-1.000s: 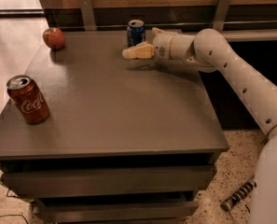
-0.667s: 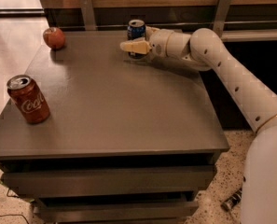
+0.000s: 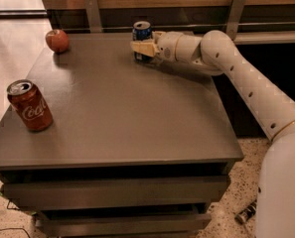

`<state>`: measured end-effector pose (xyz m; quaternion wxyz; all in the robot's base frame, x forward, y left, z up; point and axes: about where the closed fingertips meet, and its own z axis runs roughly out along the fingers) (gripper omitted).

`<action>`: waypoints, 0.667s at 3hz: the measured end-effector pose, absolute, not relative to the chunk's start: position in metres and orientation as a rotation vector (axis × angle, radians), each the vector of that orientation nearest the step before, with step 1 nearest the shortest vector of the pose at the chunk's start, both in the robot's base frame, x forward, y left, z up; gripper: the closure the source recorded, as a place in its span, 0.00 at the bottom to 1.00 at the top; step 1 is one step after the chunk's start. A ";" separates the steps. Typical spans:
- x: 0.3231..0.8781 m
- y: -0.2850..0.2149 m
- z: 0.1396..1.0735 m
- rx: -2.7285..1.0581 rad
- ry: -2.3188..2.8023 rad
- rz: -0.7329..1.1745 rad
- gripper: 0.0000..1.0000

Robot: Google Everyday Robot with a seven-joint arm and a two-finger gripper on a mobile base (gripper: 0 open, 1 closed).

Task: Move pepsi can near coke can

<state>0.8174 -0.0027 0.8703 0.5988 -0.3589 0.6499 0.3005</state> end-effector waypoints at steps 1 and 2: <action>0.817 0.002 0.870 -0.836 1.506 0.703 0.99; 0.816 0.002 0.872 -0.839 1.505 0.709 1.00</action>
Offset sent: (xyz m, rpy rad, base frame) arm -0.0002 0.0033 -0.0005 0.0006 0.0009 0.0044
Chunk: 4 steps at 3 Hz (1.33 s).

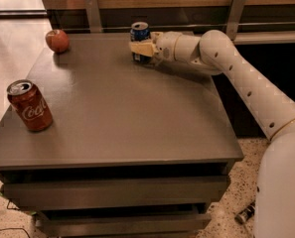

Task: Move pepsi can near coke can

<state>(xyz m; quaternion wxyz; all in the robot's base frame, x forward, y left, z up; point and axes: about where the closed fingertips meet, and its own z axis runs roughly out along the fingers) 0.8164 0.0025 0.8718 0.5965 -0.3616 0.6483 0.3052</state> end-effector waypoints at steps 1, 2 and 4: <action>0.813 -0.001 0.885 -0.850 1.501 0.731 1.00; 0.792 -0.013 0.913 -0.853 1.477 0.722 1.00; 0.729 -0.010 0.939 -0.871 1.430 0.709 1.00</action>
Offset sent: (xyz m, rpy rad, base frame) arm -0.0668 -0.0423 0.0757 0.0056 -0.0426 0.0153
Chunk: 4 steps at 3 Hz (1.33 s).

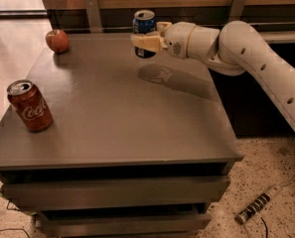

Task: Move pepsi can near coke can

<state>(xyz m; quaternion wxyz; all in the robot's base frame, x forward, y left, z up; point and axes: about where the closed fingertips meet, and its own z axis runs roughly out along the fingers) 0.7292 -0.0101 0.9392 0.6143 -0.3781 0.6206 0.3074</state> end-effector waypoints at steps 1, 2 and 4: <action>0.700 0.004 0.941 -0.889 1.409 0.710 1.00; 0.669 0.028 0.942 -0.915 1.390 0.715 1.00; 0.618 0.084 0.936 -0.977 1.392 0.828 1.00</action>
Offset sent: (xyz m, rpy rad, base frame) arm -0.1027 0.0694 -0.0019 -0.0189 -0.0477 0.0699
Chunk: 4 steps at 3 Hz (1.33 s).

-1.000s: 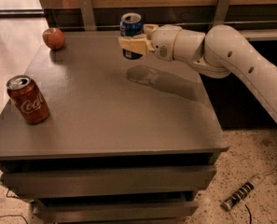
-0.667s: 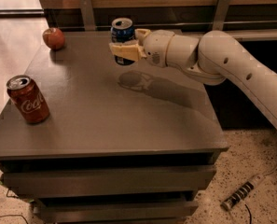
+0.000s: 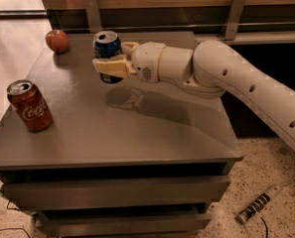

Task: Move pepsi can near coke can

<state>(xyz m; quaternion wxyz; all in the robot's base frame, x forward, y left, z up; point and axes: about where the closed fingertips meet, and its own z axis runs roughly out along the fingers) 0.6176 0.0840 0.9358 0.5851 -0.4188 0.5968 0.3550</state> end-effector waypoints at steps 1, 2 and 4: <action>0.611 0.087 0.934 -0.974 1.400 0.831 1.00; 0.590 0.097 0.927 -0.965 1.424 0.834 1.00; 0.556 0.131 0.908 -0.980 1.447 0.854 1.00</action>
Offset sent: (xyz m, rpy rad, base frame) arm -0.0574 0.0225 -0.0201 -0.0119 0.0619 -0.0325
